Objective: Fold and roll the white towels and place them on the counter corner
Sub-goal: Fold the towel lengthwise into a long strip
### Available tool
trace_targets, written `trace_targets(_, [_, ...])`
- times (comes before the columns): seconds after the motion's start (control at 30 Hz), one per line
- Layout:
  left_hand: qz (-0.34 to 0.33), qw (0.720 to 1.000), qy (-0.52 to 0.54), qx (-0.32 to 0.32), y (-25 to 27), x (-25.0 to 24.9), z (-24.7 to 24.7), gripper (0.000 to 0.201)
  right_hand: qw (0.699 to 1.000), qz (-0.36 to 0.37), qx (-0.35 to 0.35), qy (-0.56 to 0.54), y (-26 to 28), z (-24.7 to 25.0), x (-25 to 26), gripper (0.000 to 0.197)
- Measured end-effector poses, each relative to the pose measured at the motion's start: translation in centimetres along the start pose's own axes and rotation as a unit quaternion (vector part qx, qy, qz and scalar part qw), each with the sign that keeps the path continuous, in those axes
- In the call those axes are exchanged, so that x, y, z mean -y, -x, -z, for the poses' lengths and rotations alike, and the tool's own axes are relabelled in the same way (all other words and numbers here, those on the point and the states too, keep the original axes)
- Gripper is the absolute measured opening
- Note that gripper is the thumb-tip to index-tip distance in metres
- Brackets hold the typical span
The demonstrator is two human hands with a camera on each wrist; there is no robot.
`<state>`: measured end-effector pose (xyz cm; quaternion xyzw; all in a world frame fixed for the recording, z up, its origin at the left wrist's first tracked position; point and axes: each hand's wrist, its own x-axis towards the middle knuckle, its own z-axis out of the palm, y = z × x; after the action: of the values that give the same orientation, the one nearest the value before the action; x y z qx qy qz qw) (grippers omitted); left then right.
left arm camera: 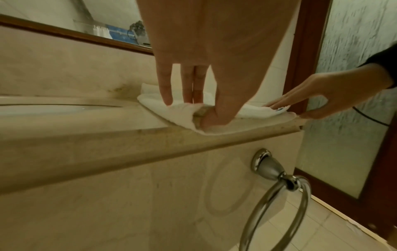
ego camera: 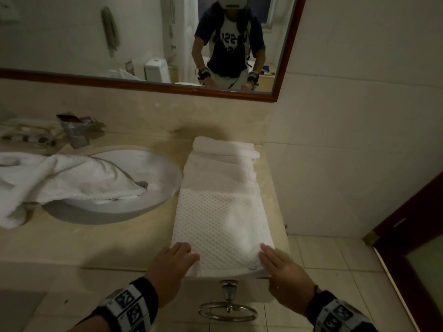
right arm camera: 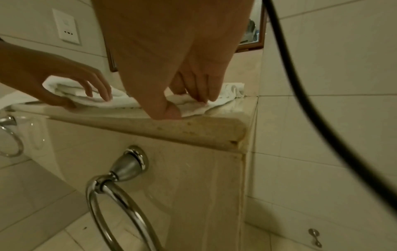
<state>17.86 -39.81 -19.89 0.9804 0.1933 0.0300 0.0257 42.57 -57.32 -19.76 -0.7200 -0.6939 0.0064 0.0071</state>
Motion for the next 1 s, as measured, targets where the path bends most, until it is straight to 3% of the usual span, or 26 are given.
trace_targets(0.1, [0.059,0.996,0.037,0.048,0.4,0.2,0.7,0.091,1.0,-0.007,0.012,0.009,-0.8,0.1,0.3,0.057])
trace_targets(0.2, [0.119,0.989,0.046,0.077,0.8,0.8,0.9,0.1,0.999,-0.014,0.016,0.031,-1.8,1.0,0.1,0.062])
trace_targets(0.4, [0.033,0.998,-0.035,-0.034,0.6,-0.8,2.0,0.093,0.998,-0.015,-0.054,0.036,-0.2,2.6,-1.5,0.058])
trace_targets(0.5, [-0.015,0.998,-0.056,-0.015,0.4,-1.4,1.4,0.079,0.999,-0.022,-0.001,0.043,1.0,0.7,-1.0,0.058])
trace_targets(0.6, [-0.04,0.998,-0.032,0.025,0.7,-1.1,0.3,0.072,0.998,0.019,0.024,0.06,0.8,0.5,0.3,0.04])
trace_targets(0.7, [-0.034,0.998,-0.006,0.056,1.1,-0.5,0.1,0.079,0.999,0.012,0.013,0.043,0.0,1.0,1.8,0.08])
trace_targets(0.73, [-0.027,0.998,-0.008,0.058,1.1,-0.4,0.3,0.077,0.999,0.012,0.001,0.043,-0.1,1.0,2.0,0.085])
trace_targets(0.77, [-0.024,0.999,-0.019,0.043,1.1,-0.2,0.5,0.069,0.998,0.014,-0.01,0.054,-0.2,1.1,2.2,0.081])
trace_targets(0.87, [-0.048,0.998,-0.028,-0.018,0.9,0.5,0.9,0.035,0.997,0.031,-0.064,0.04,-0.5,1.2,1.7,0.031])
trace_targets(0.93, [-0.049,0.998,0.018,-0.034,1.1,1.2,1.5,0.018,0.998,0.028,-0.048,-0.004,-0.7,1.4,1.3,0.019])
trace_targets(1.0, [0.013,0.991,0.133,-0.025,1.7,1.8,2.3,0.007,0.999,0.01,-0.029,-0.029,-0.8,2.7,1.3,0.018])
